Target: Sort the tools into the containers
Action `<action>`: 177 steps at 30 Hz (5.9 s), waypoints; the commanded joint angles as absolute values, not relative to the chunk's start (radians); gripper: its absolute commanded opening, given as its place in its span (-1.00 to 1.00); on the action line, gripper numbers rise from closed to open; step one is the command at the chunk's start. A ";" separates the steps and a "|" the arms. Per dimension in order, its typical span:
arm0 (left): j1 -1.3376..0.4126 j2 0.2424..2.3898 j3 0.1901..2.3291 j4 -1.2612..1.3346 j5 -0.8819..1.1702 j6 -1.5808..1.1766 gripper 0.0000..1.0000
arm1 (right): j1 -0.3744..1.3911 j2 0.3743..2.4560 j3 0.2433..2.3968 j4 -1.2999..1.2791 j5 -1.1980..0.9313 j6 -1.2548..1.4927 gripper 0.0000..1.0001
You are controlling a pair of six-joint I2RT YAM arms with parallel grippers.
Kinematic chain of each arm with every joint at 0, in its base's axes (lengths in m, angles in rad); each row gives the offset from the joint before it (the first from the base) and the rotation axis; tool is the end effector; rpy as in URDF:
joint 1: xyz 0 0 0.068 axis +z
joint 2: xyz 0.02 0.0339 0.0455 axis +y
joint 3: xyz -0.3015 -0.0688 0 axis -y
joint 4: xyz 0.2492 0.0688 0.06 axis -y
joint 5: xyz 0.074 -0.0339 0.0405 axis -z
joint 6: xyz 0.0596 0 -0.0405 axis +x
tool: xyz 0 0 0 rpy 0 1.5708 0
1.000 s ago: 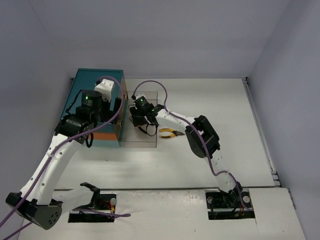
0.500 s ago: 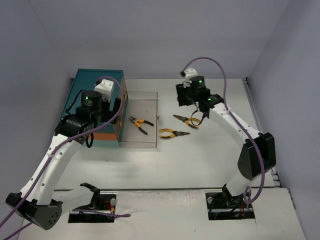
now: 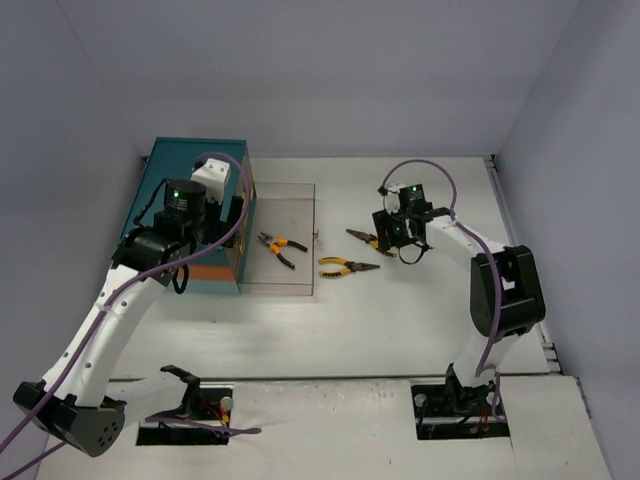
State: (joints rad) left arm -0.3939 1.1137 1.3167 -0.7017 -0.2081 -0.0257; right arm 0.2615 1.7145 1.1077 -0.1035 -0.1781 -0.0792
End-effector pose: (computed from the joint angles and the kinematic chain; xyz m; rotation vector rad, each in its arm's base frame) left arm 0.2218 -0.0789 0.4298 0.2508 2.0427 -0.0443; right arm 0.3863 0.1143 0.2326 -0.4793 2.2344 0.2984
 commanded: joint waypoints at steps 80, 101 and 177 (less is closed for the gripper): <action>-0.626 1.207 1.477 -0.661 -0.015 0.151 0.61 | 0.326 1.406 1.056 -0.061 0.227 0.534 0.00; -0.940 2.027 1.782 -0.698 0.150 0.274 0.53 | -0.118 1.038 0.791 -0.101 -0.051 0.478 0.01; -0.700 1.696 1.684 -0.598 -0.337 -0.420 -1.00 | -0.039 1.163 1.049 -0.176 -0.102 0.412 0.01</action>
